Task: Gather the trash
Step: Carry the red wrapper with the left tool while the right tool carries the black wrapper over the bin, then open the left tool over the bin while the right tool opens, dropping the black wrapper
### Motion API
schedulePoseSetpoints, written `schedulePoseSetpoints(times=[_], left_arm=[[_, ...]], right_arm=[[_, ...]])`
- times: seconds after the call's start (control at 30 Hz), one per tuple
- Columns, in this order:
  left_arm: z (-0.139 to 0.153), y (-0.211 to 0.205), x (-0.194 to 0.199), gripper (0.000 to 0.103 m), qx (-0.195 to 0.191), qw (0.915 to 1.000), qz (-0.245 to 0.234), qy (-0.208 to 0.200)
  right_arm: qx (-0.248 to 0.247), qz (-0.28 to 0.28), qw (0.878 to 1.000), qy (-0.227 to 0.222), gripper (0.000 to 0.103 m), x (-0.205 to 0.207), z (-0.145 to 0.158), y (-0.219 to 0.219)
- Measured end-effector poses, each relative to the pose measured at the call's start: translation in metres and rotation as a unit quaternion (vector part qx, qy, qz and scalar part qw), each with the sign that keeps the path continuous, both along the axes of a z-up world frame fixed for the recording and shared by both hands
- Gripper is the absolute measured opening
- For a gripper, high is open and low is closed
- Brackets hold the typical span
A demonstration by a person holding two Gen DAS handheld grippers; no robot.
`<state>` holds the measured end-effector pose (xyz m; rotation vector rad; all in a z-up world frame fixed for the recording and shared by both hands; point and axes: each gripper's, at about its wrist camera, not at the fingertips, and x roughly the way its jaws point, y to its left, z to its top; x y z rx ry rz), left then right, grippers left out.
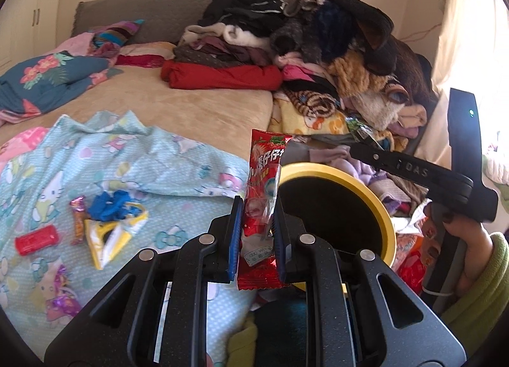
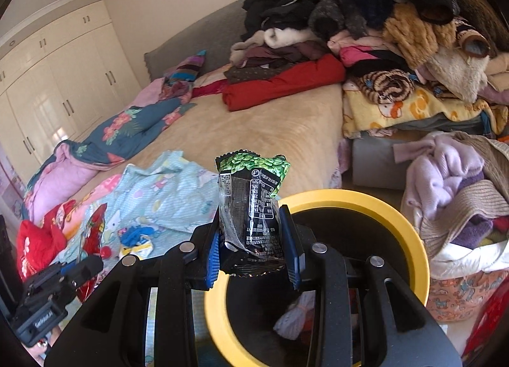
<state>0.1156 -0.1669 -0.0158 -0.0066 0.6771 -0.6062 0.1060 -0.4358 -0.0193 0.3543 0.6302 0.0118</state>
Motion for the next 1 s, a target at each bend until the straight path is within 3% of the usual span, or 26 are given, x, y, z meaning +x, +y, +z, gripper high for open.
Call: schedulePoseSetpoints(times=[0.53,1.0], left_arm=[[-0.034,-0.062,-0.005,0.012,0.024,0.9971,-0.064,0.033],[-0.063,-0.101,0.017,0.012,0.044,0.9909,-0.095,0.085]], right_arm=[[0.014,-0.042,0.998,0.036,0.032,0.001,-0.031,-0.040],[0.038,-0.056,0.994,0.088,0.034,0.004,-0.066,-0.062]])
